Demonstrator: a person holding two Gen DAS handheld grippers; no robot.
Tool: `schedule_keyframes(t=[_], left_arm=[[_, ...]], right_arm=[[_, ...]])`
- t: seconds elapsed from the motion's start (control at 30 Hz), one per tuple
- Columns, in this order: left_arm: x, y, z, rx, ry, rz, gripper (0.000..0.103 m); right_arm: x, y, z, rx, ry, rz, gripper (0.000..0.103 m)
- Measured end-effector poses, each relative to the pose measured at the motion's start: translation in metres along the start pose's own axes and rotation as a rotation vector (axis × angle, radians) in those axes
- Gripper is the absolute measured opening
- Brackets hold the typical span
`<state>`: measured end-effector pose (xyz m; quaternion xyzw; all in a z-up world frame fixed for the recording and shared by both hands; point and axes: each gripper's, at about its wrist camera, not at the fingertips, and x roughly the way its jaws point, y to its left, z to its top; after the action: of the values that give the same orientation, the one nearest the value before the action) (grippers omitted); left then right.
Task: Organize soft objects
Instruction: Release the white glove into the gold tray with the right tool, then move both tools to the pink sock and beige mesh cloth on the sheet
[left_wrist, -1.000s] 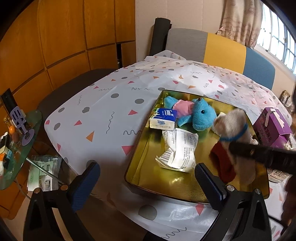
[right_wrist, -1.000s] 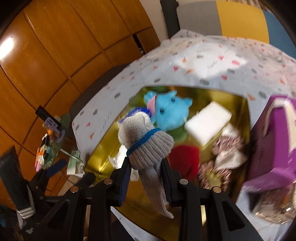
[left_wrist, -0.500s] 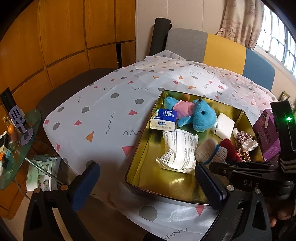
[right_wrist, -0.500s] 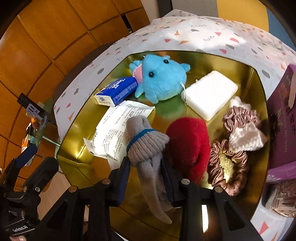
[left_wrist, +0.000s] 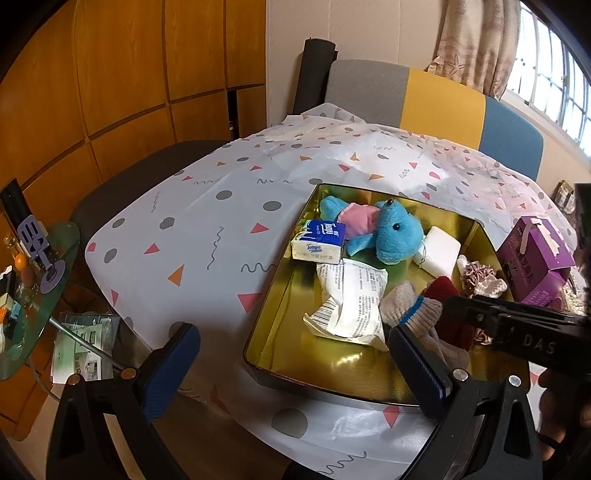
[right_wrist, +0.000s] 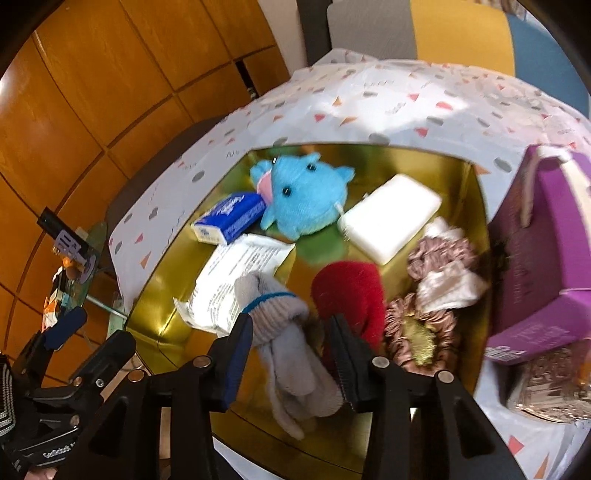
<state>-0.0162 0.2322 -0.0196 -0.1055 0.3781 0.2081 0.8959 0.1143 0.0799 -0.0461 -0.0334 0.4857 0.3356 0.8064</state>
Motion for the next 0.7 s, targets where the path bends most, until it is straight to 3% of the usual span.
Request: schedule_keyframes(t=[0.37, 0.7], left_arm=[[-0.011, -0.024, 0.001, 0.072, -0.026, -0.047, 0.103], [-0.021, -0.052, 0.001, 0.146, -0.040, -0.093, 0.103]], right_arm=[[-0.067, -0.018, -0.005, 0.004, -0.185, -0.145, 0.043], [-0.124, -0.070, -0.013, 0.129, -0.312, -0.230, 0.043]])
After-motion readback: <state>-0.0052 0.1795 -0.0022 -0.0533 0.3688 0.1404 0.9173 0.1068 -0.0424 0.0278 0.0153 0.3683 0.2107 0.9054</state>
